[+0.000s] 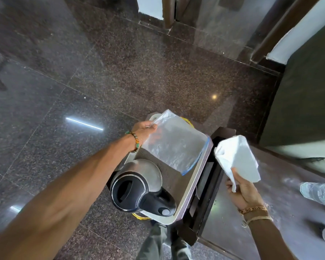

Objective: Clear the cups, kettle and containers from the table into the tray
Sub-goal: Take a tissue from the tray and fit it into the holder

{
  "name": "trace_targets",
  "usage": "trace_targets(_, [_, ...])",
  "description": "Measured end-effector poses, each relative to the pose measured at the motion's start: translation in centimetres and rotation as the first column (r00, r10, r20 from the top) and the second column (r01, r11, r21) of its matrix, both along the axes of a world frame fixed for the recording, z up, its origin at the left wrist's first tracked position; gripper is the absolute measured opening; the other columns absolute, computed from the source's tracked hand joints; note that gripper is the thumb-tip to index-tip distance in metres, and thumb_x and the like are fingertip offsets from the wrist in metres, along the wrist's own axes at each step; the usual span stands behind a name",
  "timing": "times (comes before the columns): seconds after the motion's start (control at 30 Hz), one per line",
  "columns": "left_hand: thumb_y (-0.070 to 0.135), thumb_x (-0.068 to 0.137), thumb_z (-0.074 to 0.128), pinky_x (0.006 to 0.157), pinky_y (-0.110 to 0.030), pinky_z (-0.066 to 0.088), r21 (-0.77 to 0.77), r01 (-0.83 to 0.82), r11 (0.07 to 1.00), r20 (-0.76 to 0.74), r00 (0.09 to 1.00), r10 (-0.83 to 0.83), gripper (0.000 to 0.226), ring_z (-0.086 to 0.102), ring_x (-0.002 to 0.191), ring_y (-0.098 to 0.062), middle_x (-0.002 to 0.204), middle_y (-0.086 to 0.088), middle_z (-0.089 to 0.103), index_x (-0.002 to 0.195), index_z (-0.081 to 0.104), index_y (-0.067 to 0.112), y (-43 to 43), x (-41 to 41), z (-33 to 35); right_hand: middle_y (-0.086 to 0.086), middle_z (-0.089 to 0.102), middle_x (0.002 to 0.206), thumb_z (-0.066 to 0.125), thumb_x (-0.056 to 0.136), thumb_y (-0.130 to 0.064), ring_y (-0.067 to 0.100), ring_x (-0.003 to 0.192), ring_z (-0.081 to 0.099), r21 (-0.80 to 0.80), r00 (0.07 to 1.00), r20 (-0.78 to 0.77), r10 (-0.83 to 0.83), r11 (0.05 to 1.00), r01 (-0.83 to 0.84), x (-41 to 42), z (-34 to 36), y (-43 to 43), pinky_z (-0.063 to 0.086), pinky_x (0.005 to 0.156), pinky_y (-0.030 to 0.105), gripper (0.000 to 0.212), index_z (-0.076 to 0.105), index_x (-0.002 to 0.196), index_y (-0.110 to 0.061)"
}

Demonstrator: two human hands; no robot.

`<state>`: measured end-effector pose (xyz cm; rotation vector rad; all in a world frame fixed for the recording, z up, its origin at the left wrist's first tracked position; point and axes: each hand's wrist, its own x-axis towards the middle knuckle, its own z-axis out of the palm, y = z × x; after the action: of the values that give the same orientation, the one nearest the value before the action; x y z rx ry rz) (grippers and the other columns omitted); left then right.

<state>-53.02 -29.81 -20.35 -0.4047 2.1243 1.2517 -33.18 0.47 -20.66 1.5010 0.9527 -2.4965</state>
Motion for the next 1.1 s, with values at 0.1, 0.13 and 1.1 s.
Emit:
trace_targets(0.1, [0.031, 0.092, 0.06, 0.07, -0.027, 0.054, -0.25, 0.23, 0.94, 0.066, 0.973, -0.22, 0.014, 0.065, 0.082, -0.021, 0.09, -0.009, 0.068, 0.098, 0.064, 0.019, -0.6, -0.1, -1.5, 0.005, 0.069, 0.112, 0.053, 0.094, 0.002, 0.016, 0.088, 0.07, 0.073, 0.987, -0.07, 0.145, 0.987, -0.14, -1.4, -0.3, -1.8, 0.061, 0.068, 0.029, 0.033, 0.059, 0.124, -0.009])
trace_targets(0.13, [0.031, 0.09, 0.061, 0.077, -0.03, 0.056, -0.326, 0.296, 0.898, 0.096, 0.955, -0.28, 0.014, 0.066, 0.085, -0.024, 0.093, -0.011, 0.069, 0.091, 0.064, 0.018, -0.8, 0.0, -1.9, 0.008, 0.068, 0.118, 0.055, 0.092, 0.002, 0.022, 0.1, 0.068, 0.089, 0.979, -0.071, 0.19, 0.979, -0.183, -2.0, -0.3, -2.5, 0.06, 0.08, 0.039, 0.037, 0.057, 0.128, -0.006])
trace_targets(1.1, [0.039, 0.083, 0.072, 0.067, -0.03, 0.058, 0.231, 0.287, 0.93, -0.207, 0.948, -0.241, 0.017, 0.072, 0.08, -0.017, 0.083, 0.003, 0.074, 0.082, 0.068, 0.023, 9.1, 6.6, 18.8, -0.004, 0.076, 0.08, 0.08, 0.077, -0.041, 0.013, 0.073, 0.073, 0.768, 0.931, 0.017, 0.366, 0.591, -0.247, -3.8, 19.4, -6.0, 0.06, 0.061, 0.032, 0.023, 0.073, 0.088, -0.022])
